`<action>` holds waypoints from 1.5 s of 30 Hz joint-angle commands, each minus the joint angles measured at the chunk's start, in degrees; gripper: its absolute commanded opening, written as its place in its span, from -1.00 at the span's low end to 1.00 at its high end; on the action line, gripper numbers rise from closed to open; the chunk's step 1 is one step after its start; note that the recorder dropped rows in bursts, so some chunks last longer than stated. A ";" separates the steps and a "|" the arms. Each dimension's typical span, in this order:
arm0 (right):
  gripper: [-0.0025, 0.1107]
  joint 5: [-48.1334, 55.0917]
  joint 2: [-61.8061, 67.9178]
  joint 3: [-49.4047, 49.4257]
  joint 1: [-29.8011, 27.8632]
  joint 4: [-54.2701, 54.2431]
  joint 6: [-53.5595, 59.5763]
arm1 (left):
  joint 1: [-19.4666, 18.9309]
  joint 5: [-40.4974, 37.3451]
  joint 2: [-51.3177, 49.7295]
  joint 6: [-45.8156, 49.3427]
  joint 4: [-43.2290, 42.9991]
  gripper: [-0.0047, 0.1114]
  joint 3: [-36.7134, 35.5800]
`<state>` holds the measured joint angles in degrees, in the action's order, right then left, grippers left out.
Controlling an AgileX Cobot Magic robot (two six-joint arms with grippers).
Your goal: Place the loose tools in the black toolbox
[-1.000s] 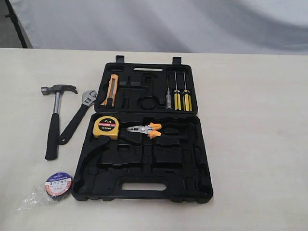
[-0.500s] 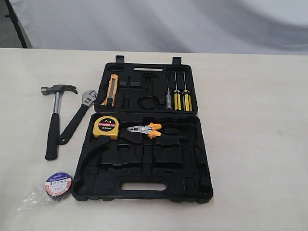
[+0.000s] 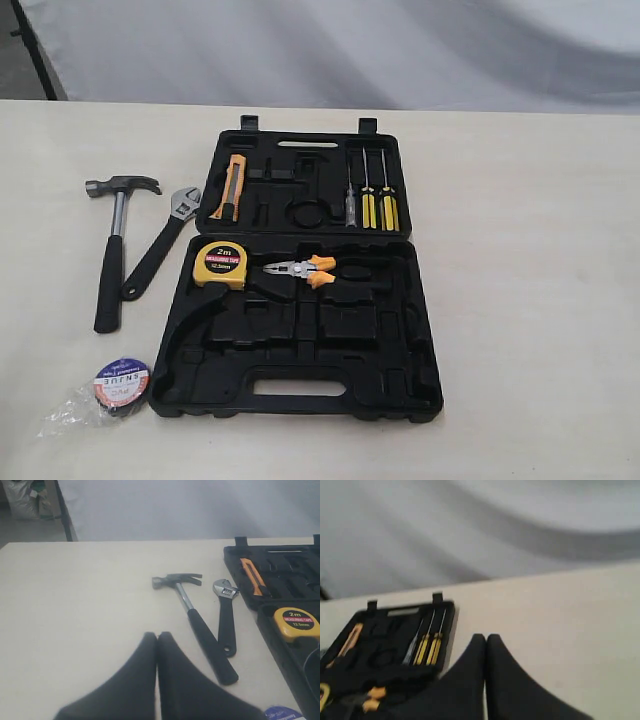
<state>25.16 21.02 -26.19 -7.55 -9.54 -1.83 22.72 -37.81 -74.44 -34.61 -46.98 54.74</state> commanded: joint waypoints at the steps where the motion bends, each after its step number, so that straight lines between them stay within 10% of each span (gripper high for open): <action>1: -0.96 15.34 18.70 -10.17 -0.16 -12.84 10.32 | -0.19 0.97 0.46 -0.59 0.78 -0.89 -0.53; 4: -0.96 21.44 30.46 -14.32 1.58 -23.29 21.92 | -0.19 0.97 0.46 -0.59 0.78 -0.89 -0.53; 15: -0.96 24.69 69.88 -42.89 40.86 -20.63 23.34 | -0.19 0.97 0.46 -0.59 0.78 -0.89 -0.53; 26: -0.96 37.20 97.73 -74.44 56.94 -11.49 20.54 | -0.19 0.97 0.46 -0.59 0.78 -0.89 -0.53; 35: 0.14 42.75 108.82 -88.52 62.36 0.65 12.40 | -0.19 0.97 0.46 -0.59 0.78 -0.89 -0.53; 45: 0.49 40.44 114.56 -92.34 63.08 5.27 8.45 | -0.19 0.97 0.46 -0.59 0.78 -0.89 -0.53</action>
<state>66.71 134.70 -118.11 55.51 -4.95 7.19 22.72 -37.81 -74.44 -34.61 -46.98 54.74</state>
